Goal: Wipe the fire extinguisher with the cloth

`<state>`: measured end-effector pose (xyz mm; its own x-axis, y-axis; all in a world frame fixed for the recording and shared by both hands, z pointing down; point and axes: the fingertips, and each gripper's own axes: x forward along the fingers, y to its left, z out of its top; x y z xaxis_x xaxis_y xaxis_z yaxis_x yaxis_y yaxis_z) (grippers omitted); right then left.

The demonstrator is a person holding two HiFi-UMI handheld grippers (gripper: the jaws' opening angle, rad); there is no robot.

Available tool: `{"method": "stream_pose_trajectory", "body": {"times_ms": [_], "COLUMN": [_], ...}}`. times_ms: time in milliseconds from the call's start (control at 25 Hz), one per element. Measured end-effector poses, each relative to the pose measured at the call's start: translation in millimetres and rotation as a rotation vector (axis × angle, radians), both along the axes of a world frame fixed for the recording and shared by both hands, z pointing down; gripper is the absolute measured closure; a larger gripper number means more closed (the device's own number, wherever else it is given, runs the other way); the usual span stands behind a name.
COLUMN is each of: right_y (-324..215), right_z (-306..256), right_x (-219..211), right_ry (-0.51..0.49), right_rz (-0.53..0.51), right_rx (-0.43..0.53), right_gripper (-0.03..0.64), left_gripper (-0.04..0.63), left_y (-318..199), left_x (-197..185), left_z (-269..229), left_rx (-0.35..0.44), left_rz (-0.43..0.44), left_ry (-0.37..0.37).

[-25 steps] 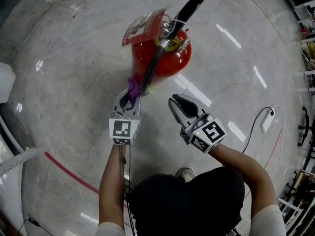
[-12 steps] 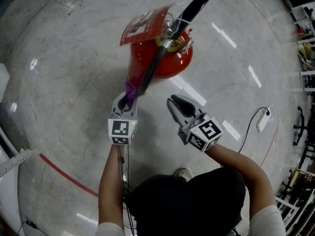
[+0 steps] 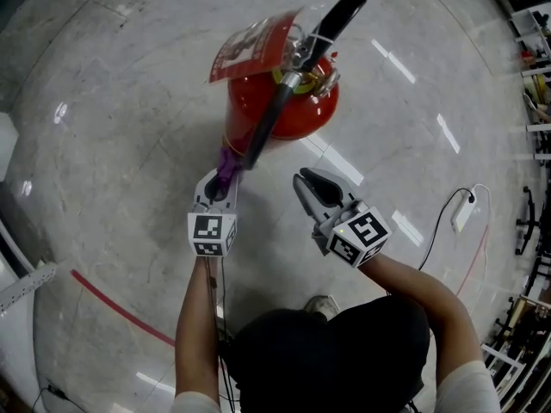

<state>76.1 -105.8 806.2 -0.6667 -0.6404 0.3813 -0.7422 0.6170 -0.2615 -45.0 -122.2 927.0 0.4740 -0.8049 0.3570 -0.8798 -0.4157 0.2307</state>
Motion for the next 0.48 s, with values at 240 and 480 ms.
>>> {"method": "stream_pose_trajectory", "body": {"times_ms": [240,480], "right_y": [-3.7,2.5], "right_z": [-16.8,-70.1], "right_x": [-10.4,-25.5], "right_ry": [-0.025,-0.056], "right_rz": [-0.008,0.017], "right_rx": [0.042,0.037], "right_gripper": [0.546,0.546], "left_gripper": [0.543,0.543], "left_y": [-0.8,12.9], "left_x": [-35.6,-55.1], "left_z": [-39.6,-141.6], "left_rx": [0.049,0.079], "left_rz": [-0.044,-0.073], "left_ry": [-0.064,-0.141]}}
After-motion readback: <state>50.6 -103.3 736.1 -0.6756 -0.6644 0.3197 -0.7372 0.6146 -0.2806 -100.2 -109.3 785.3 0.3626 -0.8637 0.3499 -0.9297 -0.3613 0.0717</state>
